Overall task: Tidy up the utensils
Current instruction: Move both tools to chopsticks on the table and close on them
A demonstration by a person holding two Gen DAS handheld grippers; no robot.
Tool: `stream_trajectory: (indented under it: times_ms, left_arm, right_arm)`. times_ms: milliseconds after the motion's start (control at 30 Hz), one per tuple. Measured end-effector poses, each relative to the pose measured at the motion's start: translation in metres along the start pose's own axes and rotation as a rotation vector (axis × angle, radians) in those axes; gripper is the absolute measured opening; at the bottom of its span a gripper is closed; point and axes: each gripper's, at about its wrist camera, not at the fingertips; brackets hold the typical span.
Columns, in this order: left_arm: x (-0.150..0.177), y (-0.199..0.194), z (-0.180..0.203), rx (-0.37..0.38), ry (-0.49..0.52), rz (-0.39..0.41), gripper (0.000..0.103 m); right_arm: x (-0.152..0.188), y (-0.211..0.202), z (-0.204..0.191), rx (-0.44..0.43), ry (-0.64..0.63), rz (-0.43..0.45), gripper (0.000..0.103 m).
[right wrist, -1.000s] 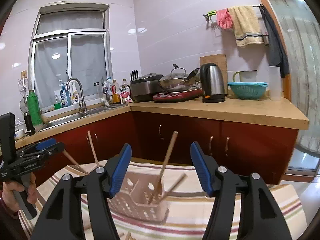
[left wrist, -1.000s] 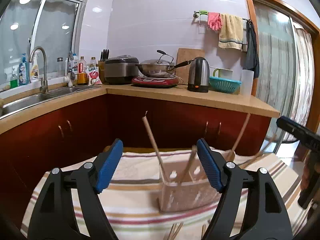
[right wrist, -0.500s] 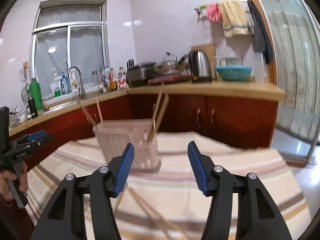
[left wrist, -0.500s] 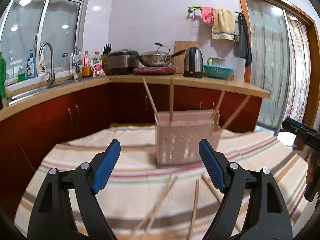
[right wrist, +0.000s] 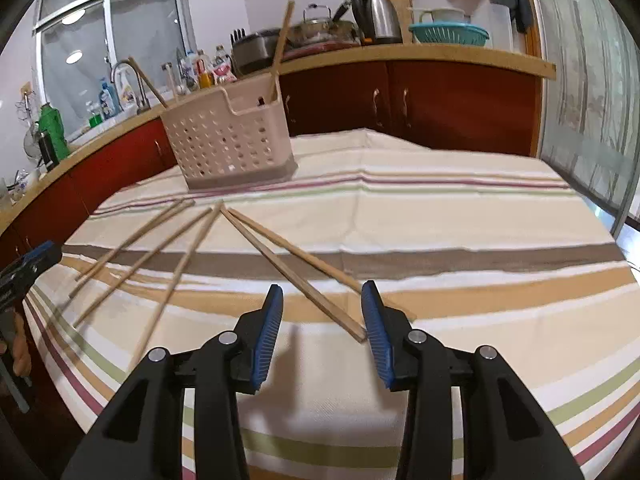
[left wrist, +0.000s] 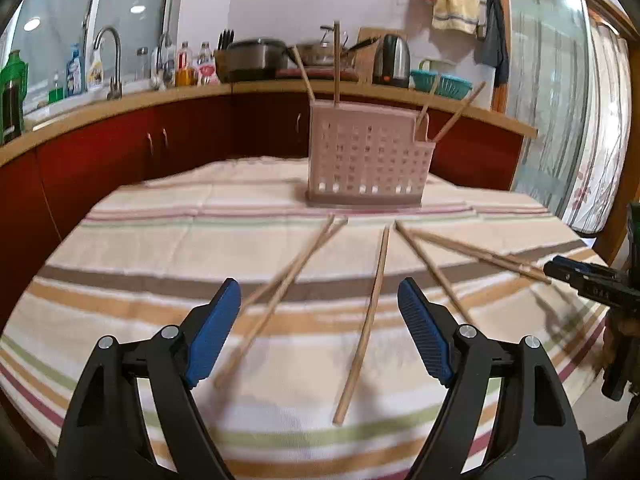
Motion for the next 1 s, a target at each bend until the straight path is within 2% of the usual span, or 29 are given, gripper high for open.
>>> stream_trajectory:
  times_ms: [267,433,667,700,767,833,900,967,1000]
  left_arm:
    - [0.022,0.007,0.003,0.008,-0.001,-0.062,0.078]
    - [0.032,0.009,0.003,0.014,-0.005,-0.088,0.077]
    - [0.041,0.012,0.005,0.038,-0.004,-0.122,0.069]
    - [0.042,0.013,0.006,0.046,0.001,-0.127,0.066]
    - [0.044,0.016,0.009,0.064,0.01,-0.147,0.055]
    - [0.048,0.018,0.011,0.077,0.02,-0.166,0.047]
    - [0.05,0.017,0.014,0.075,0.037,-0.157,0.043]
    - [0.051,0.016,0.015,0.079,0.05,-0.155,0.024]
    - [0.052,0.016,0.014,0.072,0.054,-0.153,0.019]
  right_arm:
    - [0.005,0.012,0.003,0.006,0.025,-0.095,0.035]
    - [0.013,0.011,-0.003,0.0,0.002,-0.135,0.018]
    - [0.022,0.004,-0.009,0.001,0.009,-0.114,0.02]
    - [0.022,0.004,-0.009,0.005,0.009,-0.113,0.02]
    - [0.022,0.003,-0.011,0.008,0.003,-0.108,0.02]
    - [0.025,0.002,-0.013,0.007,0.002,-0.099,0.012]
    - [0.027,0.0,-0.013,0.002,0.003,-0.088,0.011]
    - [0.03,-0.002,-0.015,0.0,-0.001,-0.078,0.009]
    - [0.031,-0.002,-0.017,-0.001,-0.005,-0.073,0.008]
Point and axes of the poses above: each gripper's, at about its wrist camera, not at the fingertips, and y roughly the way its jaws point, z to its right, x to its underside, and after that the axes turned 5 degrees about -x, right-handed
